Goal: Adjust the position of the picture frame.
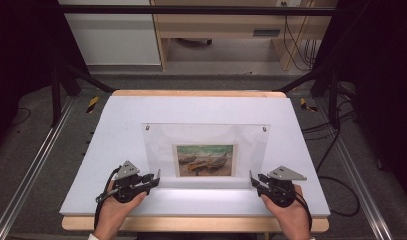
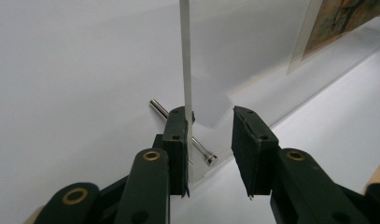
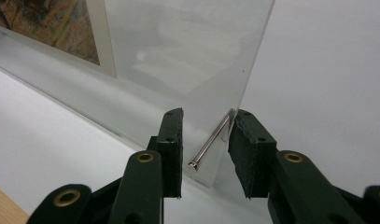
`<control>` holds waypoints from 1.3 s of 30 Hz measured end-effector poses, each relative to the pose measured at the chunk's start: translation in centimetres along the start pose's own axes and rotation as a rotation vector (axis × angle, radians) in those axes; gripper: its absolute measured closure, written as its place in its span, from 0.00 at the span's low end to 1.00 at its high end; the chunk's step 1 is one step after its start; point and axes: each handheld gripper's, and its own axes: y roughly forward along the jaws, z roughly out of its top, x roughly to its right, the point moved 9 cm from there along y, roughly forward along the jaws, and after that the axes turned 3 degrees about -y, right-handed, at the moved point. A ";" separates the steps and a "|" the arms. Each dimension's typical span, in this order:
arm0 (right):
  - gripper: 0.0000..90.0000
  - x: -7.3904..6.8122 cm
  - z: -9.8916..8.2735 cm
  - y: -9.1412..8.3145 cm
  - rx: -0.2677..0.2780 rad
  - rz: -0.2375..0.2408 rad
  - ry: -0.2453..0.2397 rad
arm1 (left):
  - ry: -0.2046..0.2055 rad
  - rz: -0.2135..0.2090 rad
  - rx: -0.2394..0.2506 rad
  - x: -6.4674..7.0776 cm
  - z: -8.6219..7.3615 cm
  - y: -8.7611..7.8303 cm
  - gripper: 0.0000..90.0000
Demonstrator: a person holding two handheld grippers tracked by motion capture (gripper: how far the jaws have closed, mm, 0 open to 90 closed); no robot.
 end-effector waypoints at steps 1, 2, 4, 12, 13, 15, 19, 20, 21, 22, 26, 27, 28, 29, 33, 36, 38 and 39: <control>0.73 0.0 0.0 0.0 -0.001 0.000 0.002 | 0.001 0.001 -0.001 0.0 0.0 0.0 0.73; 0.73 0.0 0.0 0.0 -0.002 0.000 0.001 | -0.001 0.001 0.001 0.0 0.0 0.0 0.73; 0.73 0.0 -0.1 0.0 0.000 -0.002 0.004 | 0.001 0.000 -0.002 0.1 0.0 0.0 0.73; 0.73 -0.2 -0.4 -0.1 -0.010 0.004 0.007 | 0.016 0.014 -0.011 0.2 -0.4 0.0 0.73; 0.73 -0.2 -0.4 -0.1 -0.012 0.003 0.003 | 0.019 0.015 -0.013 0.2 -0.4 0.0 0.73; 0.73 -0.2 -0.4 -0.1 -0.012 0.005 0.002 | 0.021 0.016 -0.013 0.2 -0.4 0.0 0.73; 0.73 -0.2 -0.4 -0.1 -0.012 0.005 0.003 | 0.022 0.017 -0.013 0.2 -0.4 0.0 0.73; 0.73 -0.2 -0.4 -0.1 -0.012 0.004 0.003 | 0.022 0.017 -0.012 0.2 -0.4 0.0 0.73; 0.73 -0.2 -0.4 -0.1 -0.012 0.004 0.003 | 0.023 0.017 -0.012 0.2 -0.4 0.0 0.73; 0.73 -0.2 -0.4 -0.1 -0.012 0.004 0.003 | 0.023 0.016 -0.012 0.2 -0.4 0.0 0.73; 0.73 -0.2 -0.4 -0.1 -0.012 0.004 0.002 | 0.023 0.016 -0.012 0.2 -0.4 0.0 0.73; 0.73 -0.2 -0.4 -0.1 -0.011 0.005 0.002 | 0.023 0.017 -0.012 0.2 -0.4 0.0 0.73; 0.73 -0.2 -0.4 -0.1 -0.011 0.005 0.003 | 0.024 0.017 -0.012 0.2 -0.4 0.0 0.73; 0.73 -0.2 -0.4 -0.1 -0.011 0.005 0.002 | 0.024 0.017 -0.012 0.2 -0.4 0.0 0.73; 0.73 -0.2 -0.4 -0.1 -0.011 0.004 -0.001 | 0.025 0.018 -0.012 0.2 -0.4 0.0 0.73; 0.73 -0.2 -0.4 -0.1 -0.012 0.003 -0.003 | 0.030 0.021 -0.014 0.2 -0.4 0.0 0.73; 0.73 -0.2 -0.4 -0.1 -0.011 0.000 -0.006 | 0.033 0.022 -0.014 0.3 -0.4 0.0 0.73; 0.73 -0.2 -0.4 -0.1 -0.012 0.000 -0.007 | 0.032 0.021 -0.014 0.3 -0.4 0.0 0.73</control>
